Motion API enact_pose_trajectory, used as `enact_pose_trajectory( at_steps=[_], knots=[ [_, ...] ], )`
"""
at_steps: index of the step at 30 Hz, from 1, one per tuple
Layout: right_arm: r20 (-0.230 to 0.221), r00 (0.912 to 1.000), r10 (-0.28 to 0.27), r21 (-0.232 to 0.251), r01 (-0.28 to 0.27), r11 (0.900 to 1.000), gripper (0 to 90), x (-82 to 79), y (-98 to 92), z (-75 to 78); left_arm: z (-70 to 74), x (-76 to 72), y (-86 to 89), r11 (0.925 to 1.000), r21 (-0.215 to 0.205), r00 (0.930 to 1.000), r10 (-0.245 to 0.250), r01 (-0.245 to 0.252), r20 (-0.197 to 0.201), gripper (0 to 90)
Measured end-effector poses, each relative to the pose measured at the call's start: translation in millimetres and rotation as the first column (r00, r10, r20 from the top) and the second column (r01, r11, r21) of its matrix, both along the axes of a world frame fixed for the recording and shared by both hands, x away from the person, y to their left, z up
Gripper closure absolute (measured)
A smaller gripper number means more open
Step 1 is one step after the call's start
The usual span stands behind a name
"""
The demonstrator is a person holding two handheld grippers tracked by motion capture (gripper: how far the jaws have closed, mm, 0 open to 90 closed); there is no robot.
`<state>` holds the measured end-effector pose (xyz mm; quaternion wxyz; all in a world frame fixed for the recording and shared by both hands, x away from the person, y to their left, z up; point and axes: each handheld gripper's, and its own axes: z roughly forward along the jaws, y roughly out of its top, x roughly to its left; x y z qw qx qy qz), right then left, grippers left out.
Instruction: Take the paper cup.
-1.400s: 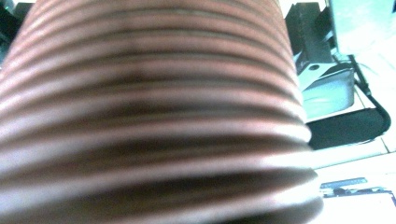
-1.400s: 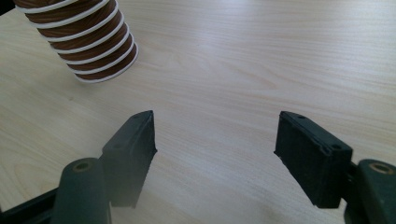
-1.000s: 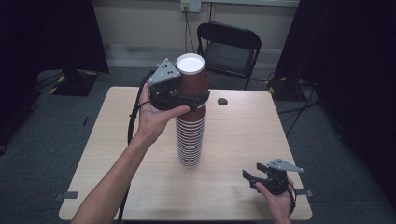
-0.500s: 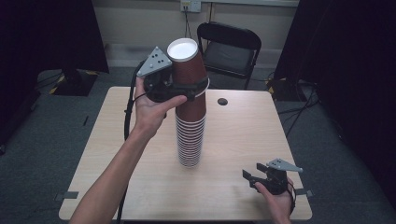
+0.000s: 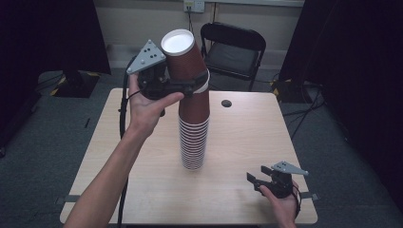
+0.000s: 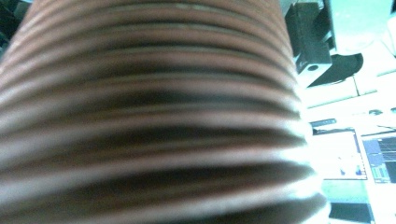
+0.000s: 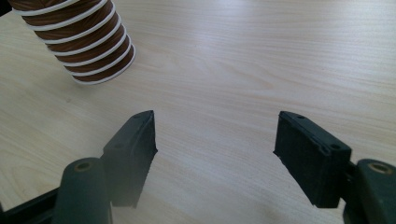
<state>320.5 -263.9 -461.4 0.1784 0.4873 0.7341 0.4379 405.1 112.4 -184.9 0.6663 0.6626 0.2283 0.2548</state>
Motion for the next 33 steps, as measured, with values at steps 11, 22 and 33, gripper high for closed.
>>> enact_pose_trajectory(
  at_steps=[11, 22, 33],
  knots=[
    [0.004, 1.0, 0.002, -0.002, -0.002, 1.0, 28.9, 0.1, 0.7, 0.4, 1.0, -5.9, 20.4, 0.9994, -0.033, 0.9999, 0.006, -0.006, -0.015, 12.2],
    [0.009, 0.9999, -0.007, -0.006, 0.007, 1.0, 29.0, -0.6, -0.7, 1.2, -5.2, -13.2, 49.5, 0.9973, -0.044, 0.9978, 0.057, -0.059, -0.034, 12.2],
    [0.005, 1.0, -0.003, -0.011, 0.003, 1.0, 29.0, -0.4, 1.2, 0.5, -27.6, -9.4, 81.3, 0.99, -0.1, 0.9906, 0.089, -0.1, -0.104, 12.1]
  ],
)
